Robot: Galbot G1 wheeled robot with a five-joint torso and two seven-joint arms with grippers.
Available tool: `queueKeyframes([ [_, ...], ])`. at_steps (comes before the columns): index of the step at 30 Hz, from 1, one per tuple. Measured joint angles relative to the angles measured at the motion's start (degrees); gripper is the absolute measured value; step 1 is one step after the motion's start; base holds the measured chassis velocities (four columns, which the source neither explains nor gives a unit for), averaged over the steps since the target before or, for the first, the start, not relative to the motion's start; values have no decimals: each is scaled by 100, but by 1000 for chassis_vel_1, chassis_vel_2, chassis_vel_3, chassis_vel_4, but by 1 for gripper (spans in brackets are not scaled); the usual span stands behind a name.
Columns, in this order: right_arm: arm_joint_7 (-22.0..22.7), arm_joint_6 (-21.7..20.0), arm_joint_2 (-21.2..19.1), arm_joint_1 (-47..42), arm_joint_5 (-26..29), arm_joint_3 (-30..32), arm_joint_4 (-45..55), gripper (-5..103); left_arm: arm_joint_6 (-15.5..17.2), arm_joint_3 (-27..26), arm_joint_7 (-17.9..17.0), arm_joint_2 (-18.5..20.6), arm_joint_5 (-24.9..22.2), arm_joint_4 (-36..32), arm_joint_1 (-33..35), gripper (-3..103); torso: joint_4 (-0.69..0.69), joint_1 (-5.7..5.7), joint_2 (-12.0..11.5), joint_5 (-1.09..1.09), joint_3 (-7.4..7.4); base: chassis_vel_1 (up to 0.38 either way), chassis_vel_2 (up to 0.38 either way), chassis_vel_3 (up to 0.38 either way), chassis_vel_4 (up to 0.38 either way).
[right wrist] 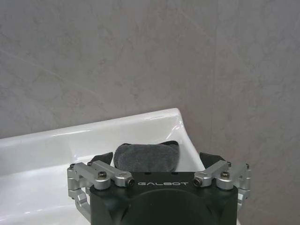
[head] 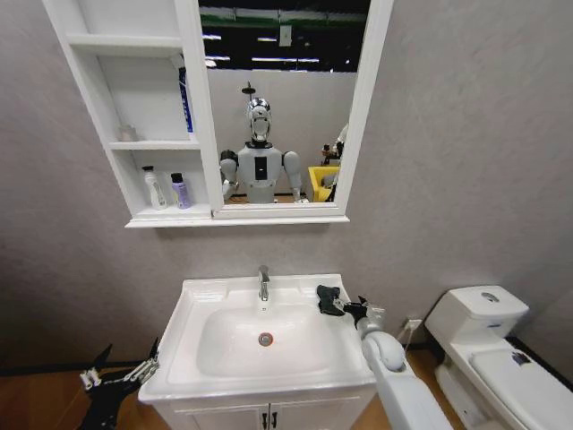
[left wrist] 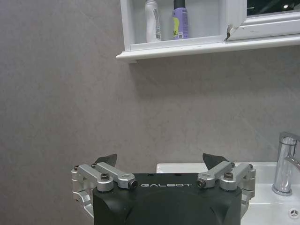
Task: Move facial cleanser and shampoo from washbasin to cabinet, then wipe washbasin with towel.
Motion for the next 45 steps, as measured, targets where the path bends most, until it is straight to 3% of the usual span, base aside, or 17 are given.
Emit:
queueKeyframes([
  [13,543,-399,93,553,171,-360,-552,100,0,0,0,0,0,0,0,100,-1,0,0,0,-1,0,0,0,0],
  [28,428,-377,90,758,202,-382,-1030,102,-1,0,0,0,0,0,-1,100,-1,-1,1,0,-1,0,0,0,0],
  [38,272,-200,185,897,189,-440,-1422,74,-1,0,0,0,0,0,-1,100,-1,-1,1,0,-1,0,0,0,0],
  [41,263,-186,216,926,187,-446,-1496,57,-1,0,0,0,0,0,-1,100,-1,-1,1,0,-1,0,0,0,0],
  [45,254,-178,236,931,182,-442,-1535,47,-1,0,0,0,0,0,-1,100,-1,-1,1,0,-2,0,0,0,0],
])
